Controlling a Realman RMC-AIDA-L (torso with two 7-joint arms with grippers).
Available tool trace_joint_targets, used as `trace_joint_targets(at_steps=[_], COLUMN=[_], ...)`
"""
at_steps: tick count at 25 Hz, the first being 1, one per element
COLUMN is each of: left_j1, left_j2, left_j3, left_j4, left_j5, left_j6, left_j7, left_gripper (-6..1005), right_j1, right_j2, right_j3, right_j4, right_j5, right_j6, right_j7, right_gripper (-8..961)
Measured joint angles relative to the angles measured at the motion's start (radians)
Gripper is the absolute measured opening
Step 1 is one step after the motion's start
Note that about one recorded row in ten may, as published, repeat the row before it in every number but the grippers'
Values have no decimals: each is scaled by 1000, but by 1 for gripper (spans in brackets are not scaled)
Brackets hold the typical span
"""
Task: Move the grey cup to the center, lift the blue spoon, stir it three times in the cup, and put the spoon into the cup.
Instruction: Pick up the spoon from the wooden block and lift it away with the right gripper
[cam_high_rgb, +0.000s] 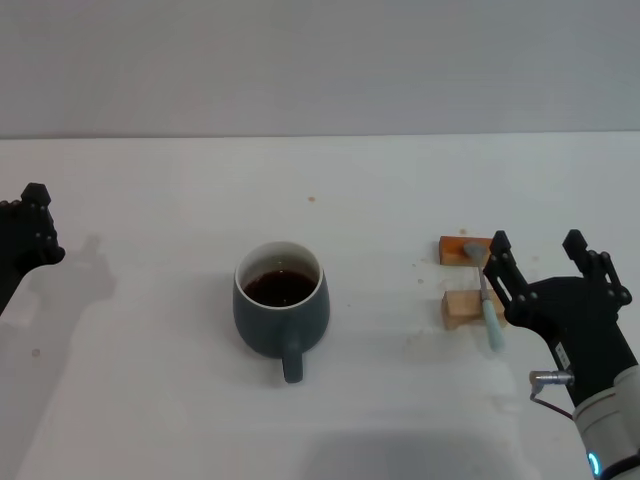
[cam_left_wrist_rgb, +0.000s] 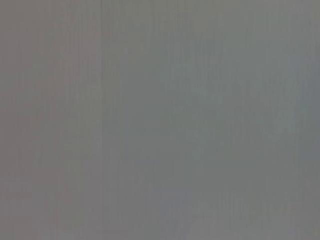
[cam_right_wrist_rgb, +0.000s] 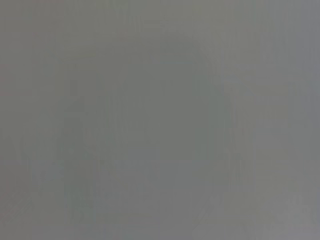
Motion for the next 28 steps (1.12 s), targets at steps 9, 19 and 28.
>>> trace_joint_targets(at_steps=[9,19,28], left_j1=[-3,-7,-6], left_j2=[1,2,6], left_j3=[-12,-18,-17], left_j4=[-1,3,-3], left_j5=[0,0,0], left_j6=[0,0,0], left_j7=[4,9,10], left_gripper=[-2,-2,-2], right_j1=[5,27,57], right_j2=[0,10,12], right_j3=[1,-20,-66], right_j4=[-16,-67,-113], right_j5=[-8,2,7], right_j6=[11,11,5], right_j7=[20,52,108], right_gripper=[786,786,786])
